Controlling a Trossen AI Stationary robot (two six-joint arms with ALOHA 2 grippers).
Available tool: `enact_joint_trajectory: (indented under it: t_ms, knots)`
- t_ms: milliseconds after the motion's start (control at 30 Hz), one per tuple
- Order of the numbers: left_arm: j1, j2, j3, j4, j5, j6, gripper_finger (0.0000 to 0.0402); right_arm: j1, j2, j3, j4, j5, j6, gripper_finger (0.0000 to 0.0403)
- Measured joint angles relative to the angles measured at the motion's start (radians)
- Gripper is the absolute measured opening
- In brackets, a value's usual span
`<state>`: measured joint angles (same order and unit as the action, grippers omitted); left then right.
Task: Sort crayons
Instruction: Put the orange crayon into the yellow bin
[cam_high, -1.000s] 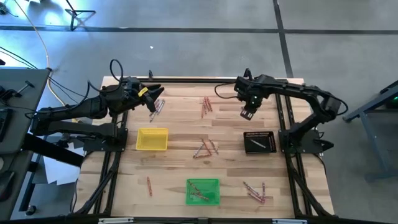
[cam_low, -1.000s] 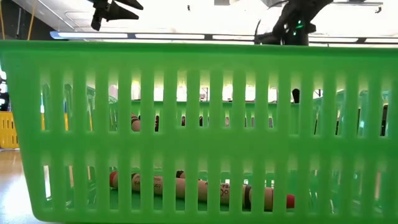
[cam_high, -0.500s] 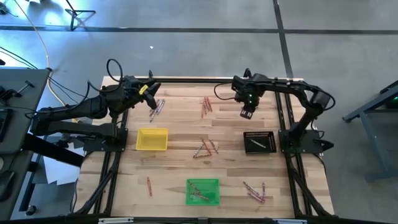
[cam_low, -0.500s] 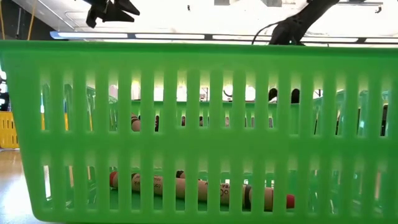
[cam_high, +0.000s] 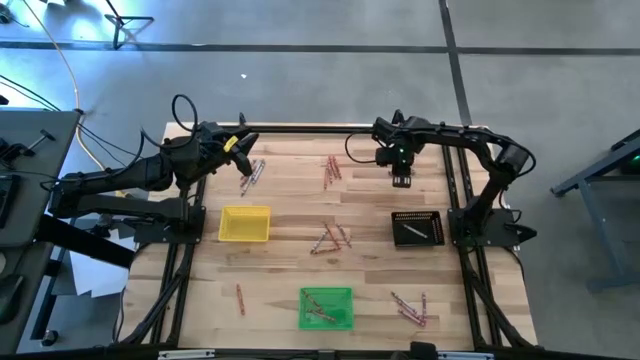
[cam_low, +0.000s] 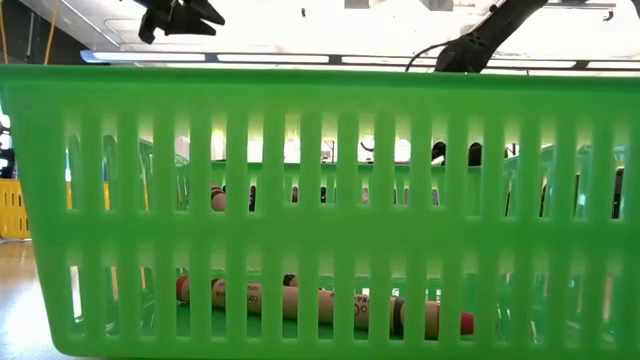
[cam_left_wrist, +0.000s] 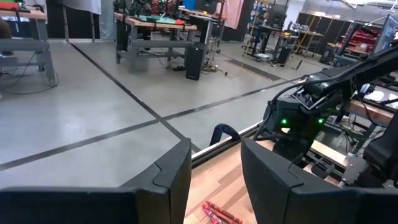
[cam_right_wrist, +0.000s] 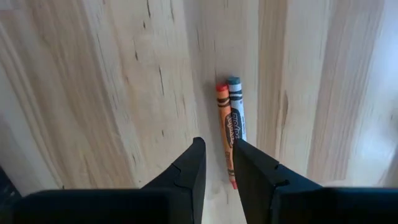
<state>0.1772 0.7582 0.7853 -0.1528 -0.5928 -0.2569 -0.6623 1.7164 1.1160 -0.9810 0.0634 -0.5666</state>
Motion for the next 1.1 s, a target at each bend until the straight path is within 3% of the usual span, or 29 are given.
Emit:
enact_joint_trajectory:
  t_ms: [400, 600, 767, 1100]
  knots:
    - [0.0, 0.0, 0.0, -0.007, -0.022, 0.031, 0.0126, -0.006, 0.0, 0.0, 0.024, 0.003, 0.009, 0.0071]
    - [0.0, 0.0, 0.0, -0.007, -0.048, 0.05, 0.0126, 0.003, 0.0, 0.0, 0.021, -0.005, 0.099, 0.0071]
    - [0.0, 0.0, 0.0, -0.007, -0.048, 0.051, 0.0126, 0.017, 0.0, 0.0, 0.056, 0.039, 0.114, 0.0071]
    - [0.0, 0.0, 0.0, -0.007, -0.048, 0.052, 0.0126, 0.039, 0.0, 0.0, 0.074, -0.012, 0.187, 0.0071]
